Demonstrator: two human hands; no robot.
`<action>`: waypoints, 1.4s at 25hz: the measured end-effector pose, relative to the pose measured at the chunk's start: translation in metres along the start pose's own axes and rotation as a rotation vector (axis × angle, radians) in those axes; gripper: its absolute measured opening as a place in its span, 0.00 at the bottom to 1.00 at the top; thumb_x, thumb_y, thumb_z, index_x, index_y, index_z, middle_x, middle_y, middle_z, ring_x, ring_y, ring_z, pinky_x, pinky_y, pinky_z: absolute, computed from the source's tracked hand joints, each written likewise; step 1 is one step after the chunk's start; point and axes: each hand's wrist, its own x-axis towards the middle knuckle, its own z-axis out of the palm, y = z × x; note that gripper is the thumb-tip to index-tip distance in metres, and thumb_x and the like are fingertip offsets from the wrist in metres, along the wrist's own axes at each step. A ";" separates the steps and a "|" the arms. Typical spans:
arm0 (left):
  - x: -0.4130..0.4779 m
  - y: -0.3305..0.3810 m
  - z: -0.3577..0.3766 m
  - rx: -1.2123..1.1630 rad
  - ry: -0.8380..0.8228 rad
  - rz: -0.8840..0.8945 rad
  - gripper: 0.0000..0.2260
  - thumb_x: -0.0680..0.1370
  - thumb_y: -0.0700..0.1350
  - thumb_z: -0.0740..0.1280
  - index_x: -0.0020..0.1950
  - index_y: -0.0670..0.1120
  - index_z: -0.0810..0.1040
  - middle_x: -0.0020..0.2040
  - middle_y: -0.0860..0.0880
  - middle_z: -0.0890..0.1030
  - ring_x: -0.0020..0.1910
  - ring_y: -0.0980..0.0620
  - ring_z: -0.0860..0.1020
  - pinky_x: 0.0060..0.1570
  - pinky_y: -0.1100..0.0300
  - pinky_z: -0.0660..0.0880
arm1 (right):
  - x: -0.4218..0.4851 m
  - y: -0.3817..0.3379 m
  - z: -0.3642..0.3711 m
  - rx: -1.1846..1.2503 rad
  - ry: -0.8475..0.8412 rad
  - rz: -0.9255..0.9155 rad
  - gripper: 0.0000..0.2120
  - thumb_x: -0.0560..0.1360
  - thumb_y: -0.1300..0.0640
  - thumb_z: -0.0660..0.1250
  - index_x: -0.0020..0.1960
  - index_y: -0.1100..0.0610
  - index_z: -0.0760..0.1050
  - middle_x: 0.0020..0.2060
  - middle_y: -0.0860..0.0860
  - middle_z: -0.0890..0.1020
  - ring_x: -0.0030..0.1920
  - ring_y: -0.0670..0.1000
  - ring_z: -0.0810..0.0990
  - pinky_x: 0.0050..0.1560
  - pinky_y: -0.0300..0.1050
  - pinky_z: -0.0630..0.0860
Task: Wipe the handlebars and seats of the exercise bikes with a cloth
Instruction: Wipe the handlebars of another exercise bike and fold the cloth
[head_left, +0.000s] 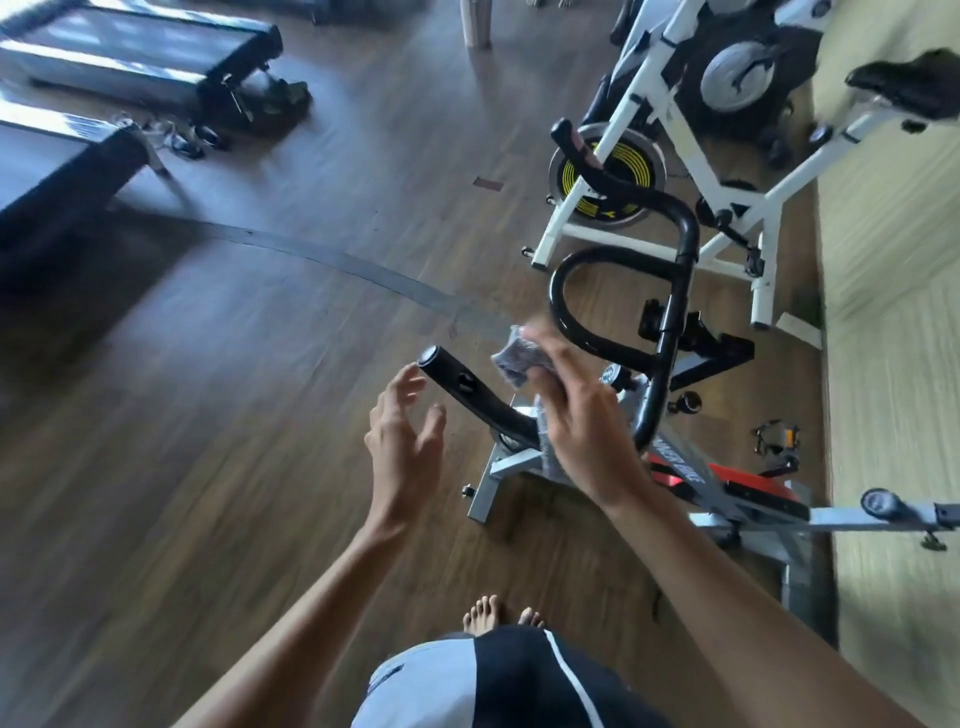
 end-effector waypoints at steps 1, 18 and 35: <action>0.008 -0.002 -0.004 -0.076 -0.055 -0.010 0.18 0.78 0.41 0.65 0.68 0.48 0.74 0.61 0.52 0.80 0.60 0.52 0.77 0.65 0.44 0.71 | 0.006 -0.007 0.015 -0.016 -0.014 -0.026 0.20 0.84 0.54 0.56 0.74 0.59 0.67 0.73 0.57 0.71 0.69 0.55 0.75 0.69 0.50 0.73; 0.011 0.014 -0.003 -0.570 -0.063 -0.213 0.14 0.71 0.42 0.56 0.42 0.44 0.82 0.41 0.46 0.84 0.43 0.46 0.81 0.48 0.50 0.78 | 0.009 0.005 0.088 -0.350 -0.032 -0.128 0.30 0.81 0.47 0.61 0.79 0.54 0.53 0.70 0.55 0.72 0.65 0.57 0.76 0.56 0.53 0.79; -0.062 0.033 0.084 0.302 0.247 0.081 0.22 0.80 0.46 0.59 0.75 0.46 0.67 0.79 0.47 0.60 0.78 0.50 0.54 0.76 0.54 0.53 | -0.039 0.071 0.010 -0.680 -0.135 -0.377 0.23 0.83 0.48 0.54 0.71 0.59 0.71 0.60 0.55 0.81 0.51 0.54 0.84 0.52 0.50 0.81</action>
